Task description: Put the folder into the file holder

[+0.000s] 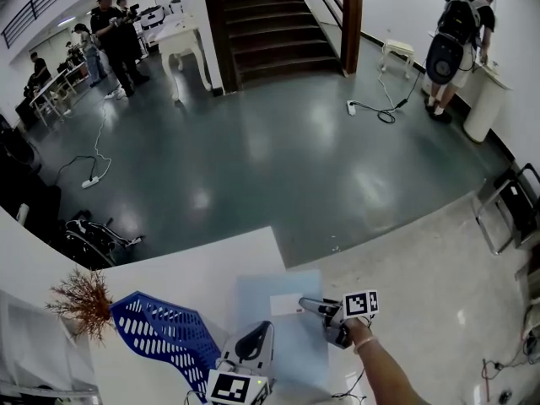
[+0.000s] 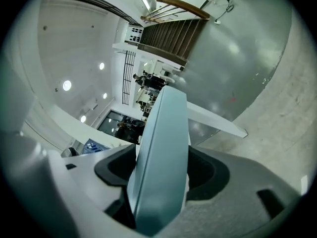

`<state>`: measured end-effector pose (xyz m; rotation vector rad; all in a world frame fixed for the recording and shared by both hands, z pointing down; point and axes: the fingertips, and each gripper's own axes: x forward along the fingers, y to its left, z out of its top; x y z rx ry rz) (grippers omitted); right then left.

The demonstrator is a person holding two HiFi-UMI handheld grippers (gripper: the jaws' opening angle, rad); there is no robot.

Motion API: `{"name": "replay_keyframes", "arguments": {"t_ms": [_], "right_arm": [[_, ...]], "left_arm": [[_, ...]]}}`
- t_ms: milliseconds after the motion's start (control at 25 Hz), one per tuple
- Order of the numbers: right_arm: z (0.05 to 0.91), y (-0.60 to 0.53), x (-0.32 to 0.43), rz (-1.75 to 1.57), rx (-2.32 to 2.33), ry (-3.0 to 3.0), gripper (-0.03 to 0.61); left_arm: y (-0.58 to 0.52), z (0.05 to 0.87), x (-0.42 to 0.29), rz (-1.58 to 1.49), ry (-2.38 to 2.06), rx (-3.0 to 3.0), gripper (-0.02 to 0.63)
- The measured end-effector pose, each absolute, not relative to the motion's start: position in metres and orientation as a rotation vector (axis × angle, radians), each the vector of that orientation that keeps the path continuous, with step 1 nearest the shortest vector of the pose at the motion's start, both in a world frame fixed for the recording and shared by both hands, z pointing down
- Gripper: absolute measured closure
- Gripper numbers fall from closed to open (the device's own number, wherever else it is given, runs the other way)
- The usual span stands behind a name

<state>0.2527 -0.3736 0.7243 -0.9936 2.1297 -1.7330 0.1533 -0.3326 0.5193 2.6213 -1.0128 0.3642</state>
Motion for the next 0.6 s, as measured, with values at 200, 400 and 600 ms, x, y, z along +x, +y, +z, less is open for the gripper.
{"name": "replay_keyframes", "arguments": {"t_ms": [200, 400, 600], "right_arm": [[0.722, -0.371, 0.253, -1.733, -0.963, 2.136, 0.33], [0.718, -0.365, 0.257, -1.768, -0.947, 2.063, 0.361], [0.711, -0.361, 0.259, -1.785, -0.915, 1.995, 0.396]], "left_arm": [[-0.332, 0.518, 0.153, 0.357, -1.019, 2.62, 0.604], [-0.331, 0.516, 0.151, 0.354, -1.033, 2.611, 0.606], [-0.329, 0.514, 0.148, 0.342, -1.042, 2.608, 0.606]]}}
